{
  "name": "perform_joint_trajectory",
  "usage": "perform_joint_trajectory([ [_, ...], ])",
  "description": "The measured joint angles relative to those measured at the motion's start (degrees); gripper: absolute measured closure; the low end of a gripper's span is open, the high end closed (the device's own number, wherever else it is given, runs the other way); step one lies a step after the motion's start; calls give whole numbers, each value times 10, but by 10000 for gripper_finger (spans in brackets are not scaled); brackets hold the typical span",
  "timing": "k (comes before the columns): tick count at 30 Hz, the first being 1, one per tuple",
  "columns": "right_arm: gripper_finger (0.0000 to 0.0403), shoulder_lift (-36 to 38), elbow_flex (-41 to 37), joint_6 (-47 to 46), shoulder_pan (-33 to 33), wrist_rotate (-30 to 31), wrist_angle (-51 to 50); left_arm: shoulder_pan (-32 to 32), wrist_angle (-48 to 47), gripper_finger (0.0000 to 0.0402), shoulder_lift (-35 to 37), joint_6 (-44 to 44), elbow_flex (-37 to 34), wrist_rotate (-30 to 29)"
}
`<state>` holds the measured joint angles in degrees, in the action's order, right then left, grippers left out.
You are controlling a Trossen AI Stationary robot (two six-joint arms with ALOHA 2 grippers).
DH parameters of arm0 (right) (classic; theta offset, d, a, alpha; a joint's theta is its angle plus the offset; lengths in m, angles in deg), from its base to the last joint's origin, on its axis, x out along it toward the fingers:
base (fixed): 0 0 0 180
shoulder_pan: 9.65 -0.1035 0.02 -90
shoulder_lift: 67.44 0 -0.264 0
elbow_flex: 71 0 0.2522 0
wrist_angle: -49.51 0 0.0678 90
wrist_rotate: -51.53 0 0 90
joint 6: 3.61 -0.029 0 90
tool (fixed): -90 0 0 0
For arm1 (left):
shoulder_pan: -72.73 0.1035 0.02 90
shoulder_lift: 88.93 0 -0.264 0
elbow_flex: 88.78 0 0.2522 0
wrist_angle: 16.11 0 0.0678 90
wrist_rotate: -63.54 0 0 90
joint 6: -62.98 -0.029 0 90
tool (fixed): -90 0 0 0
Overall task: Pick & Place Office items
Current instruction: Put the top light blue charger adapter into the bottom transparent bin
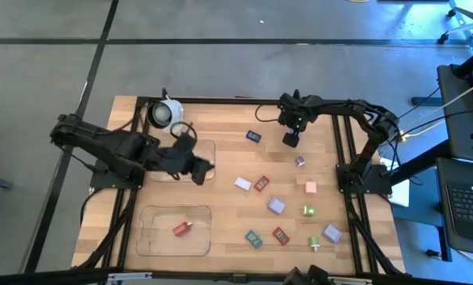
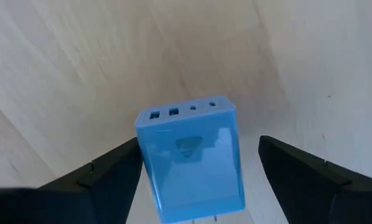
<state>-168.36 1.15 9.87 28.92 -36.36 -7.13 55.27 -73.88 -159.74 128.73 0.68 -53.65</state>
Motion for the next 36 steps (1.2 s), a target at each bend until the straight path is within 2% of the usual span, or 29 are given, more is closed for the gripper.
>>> perform_joint_trajectory([
  [5,131,0,0,3,0,0,0,5,57,265,20,-67,0,-99],
  [10,195,0,0,-1,0,-1,-2,13,120,265,20,-150,0,-150],
  [12,194,0,0,-10,0,0,-2,20,137,265,20,-194,0,-165],
  [16,194,1,0,-27,0,-1,-2,37,142,261,20,-210,0,-169],
  [23,194,32,0,-59,-2,-32,3,49,145,230,15,-282,0,-170],
  [28,194,100,0,-74,-3,-39,19,49,161,200,15,-338,0,-200],
  [36,194,256,0,-174,-16,-145,152,51,160,179,15,-399,0,-317],
])
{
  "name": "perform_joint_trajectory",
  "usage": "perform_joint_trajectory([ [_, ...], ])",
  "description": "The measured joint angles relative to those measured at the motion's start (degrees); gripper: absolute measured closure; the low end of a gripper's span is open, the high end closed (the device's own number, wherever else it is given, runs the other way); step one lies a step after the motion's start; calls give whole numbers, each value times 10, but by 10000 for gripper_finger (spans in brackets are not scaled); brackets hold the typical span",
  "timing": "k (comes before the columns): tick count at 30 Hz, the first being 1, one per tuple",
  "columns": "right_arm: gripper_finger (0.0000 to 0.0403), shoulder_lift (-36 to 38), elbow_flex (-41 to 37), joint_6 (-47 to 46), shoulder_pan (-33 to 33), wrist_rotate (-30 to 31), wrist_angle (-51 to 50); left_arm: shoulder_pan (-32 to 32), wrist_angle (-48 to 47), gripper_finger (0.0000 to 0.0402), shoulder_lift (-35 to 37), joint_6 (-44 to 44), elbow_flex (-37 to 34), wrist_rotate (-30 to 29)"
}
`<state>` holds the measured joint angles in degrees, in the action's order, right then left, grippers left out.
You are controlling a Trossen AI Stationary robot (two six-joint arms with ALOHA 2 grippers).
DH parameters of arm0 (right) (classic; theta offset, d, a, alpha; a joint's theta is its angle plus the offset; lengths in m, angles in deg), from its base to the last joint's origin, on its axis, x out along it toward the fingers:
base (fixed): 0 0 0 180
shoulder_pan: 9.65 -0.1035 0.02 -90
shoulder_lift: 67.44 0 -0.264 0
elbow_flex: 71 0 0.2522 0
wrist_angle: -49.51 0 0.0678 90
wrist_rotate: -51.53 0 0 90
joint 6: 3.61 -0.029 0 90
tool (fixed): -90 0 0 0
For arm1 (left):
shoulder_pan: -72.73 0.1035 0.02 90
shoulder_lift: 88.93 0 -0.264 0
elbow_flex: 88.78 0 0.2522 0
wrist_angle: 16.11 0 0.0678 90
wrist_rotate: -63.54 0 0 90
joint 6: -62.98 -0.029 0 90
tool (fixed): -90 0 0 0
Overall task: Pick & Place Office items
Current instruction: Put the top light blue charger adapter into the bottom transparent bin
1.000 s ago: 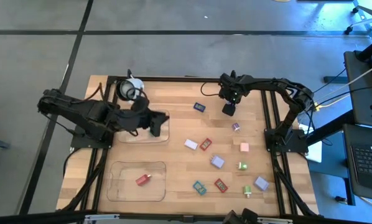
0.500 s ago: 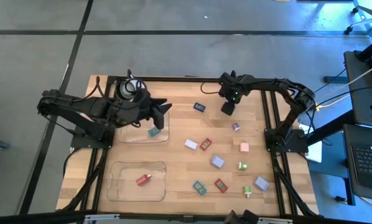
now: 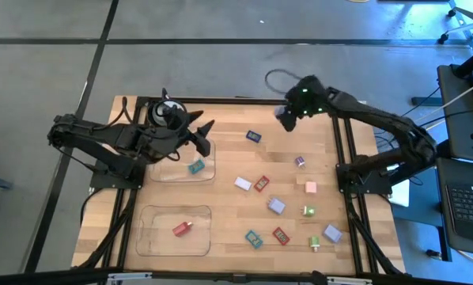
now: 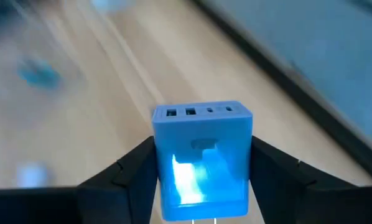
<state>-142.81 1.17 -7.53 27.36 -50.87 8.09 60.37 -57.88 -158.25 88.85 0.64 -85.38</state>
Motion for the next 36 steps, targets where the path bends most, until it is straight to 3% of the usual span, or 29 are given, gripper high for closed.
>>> perform_joint_trajectory([
  [10,194,107,0,-153,-46,-66,260,37,4,180,-15,-42,0,-10],
  [14,194,109,0,-206,-73,-67,340,50,65,179,-48,-154,0,7],
  [20,194,99,0,-272,-103,-67,428,69,244,176,-104,-372,0,19],
  [23,194,99,0,-264,-114,-81,429,78,332,175,-122,-465,0,64],
  [26,194,98,0,-258,-123,-102,426,87,384,172,-130,-502,0,131],
  [32,194,98,0,-303,-129,-156,424,104,386,141,-132,-474,0,254],
  [36,189,98,0,-347,-129,-183,402,106,386,112,-132,-484,0,298],
])
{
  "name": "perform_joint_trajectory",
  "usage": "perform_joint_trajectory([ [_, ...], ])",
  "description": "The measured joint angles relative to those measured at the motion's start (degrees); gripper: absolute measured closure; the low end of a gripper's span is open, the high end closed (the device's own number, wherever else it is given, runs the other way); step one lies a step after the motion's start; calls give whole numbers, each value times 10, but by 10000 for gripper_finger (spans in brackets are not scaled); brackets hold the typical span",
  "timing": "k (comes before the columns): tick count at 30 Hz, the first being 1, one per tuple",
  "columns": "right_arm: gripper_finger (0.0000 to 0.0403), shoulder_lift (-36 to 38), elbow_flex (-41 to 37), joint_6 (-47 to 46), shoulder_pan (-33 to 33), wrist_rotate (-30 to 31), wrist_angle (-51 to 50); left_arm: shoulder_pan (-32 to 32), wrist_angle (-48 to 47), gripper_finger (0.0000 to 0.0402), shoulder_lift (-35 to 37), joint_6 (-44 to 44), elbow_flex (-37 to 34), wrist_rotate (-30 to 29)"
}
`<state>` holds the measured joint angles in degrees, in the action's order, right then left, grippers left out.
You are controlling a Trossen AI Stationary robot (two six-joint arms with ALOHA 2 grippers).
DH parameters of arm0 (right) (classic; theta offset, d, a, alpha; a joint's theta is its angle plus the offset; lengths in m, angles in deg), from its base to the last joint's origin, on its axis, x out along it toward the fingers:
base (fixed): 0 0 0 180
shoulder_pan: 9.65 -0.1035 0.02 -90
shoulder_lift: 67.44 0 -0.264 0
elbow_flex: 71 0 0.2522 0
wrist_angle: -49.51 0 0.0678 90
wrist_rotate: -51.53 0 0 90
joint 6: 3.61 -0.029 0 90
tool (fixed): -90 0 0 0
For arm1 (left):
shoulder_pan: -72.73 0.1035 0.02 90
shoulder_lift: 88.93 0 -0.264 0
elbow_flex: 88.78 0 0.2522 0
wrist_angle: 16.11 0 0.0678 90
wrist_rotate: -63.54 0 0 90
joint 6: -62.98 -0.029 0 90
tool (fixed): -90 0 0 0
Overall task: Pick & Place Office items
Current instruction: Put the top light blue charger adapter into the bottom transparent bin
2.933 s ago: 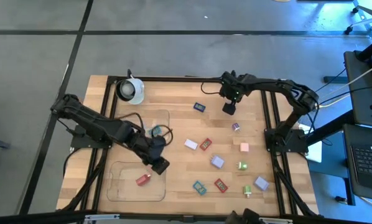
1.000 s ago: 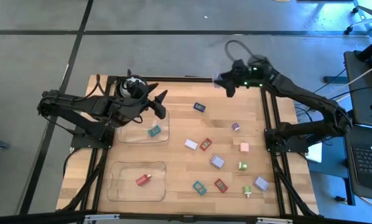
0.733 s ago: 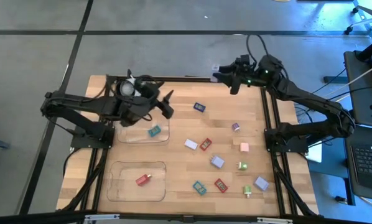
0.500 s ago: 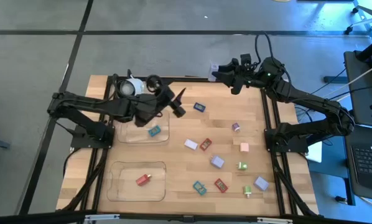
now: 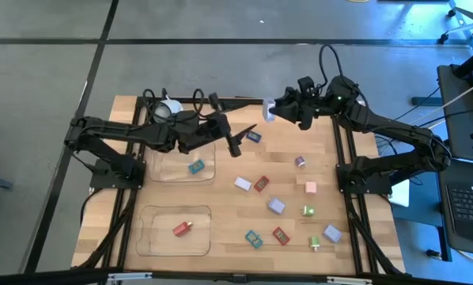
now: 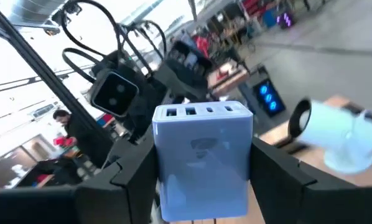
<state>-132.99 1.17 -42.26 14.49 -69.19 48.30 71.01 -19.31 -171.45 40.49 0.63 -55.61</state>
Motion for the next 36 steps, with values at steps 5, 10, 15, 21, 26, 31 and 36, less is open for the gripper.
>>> perform_joint_trajectory([
  [5,171,0,0,15,-10,28,-6,5,18,91,0,42,0,-12],
  [10,193,0,0,-32,-24,178,1,9,19,90,-6,29,0,-48],
  [15,193,-10,0,-85,-38,290,20,9,67,89,-36,-7,0,-52],
  [21,193,-38,0,-54,-58,257,48,16,144,91,-70,-25,-1,-84],
  [26,193,-38,0,-48,-59,251,47,16,144,89,-68,-28,0,-121],
  [31,193,-41,0,-59,-63,269,71,18,145,91,-66,-1,0,-97],
  [36,193,-56,0,-44,-81,266,98,30,146,89,-66,36,0,-80],
])
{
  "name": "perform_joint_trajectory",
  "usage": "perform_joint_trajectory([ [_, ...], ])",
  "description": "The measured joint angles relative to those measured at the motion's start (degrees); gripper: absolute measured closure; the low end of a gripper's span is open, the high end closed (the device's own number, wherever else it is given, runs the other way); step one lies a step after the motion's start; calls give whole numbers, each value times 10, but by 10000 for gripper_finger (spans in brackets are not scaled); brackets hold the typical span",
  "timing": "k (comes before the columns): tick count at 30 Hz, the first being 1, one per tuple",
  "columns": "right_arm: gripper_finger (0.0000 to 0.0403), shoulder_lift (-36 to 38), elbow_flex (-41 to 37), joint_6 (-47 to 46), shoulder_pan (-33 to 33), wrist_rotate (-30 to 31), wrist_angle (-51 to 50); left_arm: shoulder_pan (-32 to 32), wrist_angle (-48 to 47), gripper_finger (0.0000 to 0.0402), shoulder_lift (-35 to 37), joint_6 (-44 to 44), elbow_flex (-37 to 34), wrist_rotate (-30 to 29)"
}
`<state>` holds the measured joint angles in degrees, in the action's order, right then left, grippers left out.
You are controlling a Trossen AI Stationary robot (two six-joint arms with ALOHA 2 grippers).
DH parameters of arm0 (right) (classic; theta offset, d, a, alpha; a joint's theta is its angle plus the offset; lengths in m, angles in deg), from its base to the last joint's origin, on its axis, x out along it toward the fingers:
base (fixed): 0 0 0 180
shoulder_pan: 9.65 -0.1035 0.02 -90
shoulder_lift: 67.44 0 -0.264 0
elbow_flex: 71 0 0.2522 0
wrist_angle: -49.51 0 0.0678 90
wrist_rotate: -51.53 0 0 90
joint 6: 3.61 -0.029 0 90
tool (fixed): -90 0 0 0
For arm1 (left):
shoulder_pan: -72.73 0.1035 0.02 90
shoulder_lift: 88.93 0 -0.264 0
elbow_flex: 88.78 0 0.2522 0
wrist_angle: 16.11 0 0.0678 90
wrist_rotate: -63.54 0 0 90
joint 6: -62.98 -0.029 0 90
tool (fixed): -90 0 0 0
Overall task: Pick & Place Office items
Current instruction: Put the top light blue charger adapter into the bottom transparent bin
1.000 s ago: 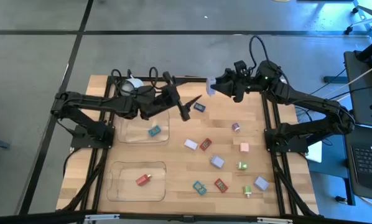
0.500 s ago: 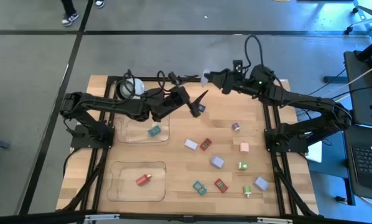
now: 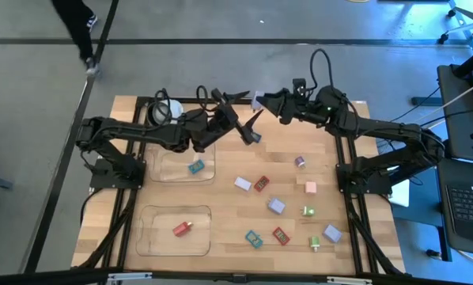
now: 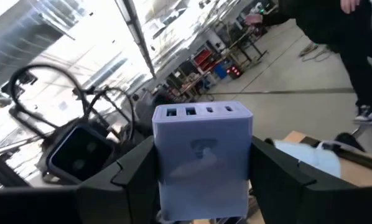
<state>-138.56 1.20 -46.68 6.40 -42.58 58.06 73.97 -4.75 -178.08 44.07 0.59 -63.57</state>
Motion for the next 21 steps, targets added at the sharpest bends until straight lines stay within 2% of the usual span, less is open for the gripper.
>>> perform_joint_trajectory([
  [7,193,-6,0,5,-4,-3,14,8,-21,91,0,5,0,8],
  [14,193,-7,0,7,-4,-8,17,6,-21,98,0,-36,0,-41],
  [21,193,-7,0,-20,-4,-8,18,6,-16,120,0,-80,0,-37],
])
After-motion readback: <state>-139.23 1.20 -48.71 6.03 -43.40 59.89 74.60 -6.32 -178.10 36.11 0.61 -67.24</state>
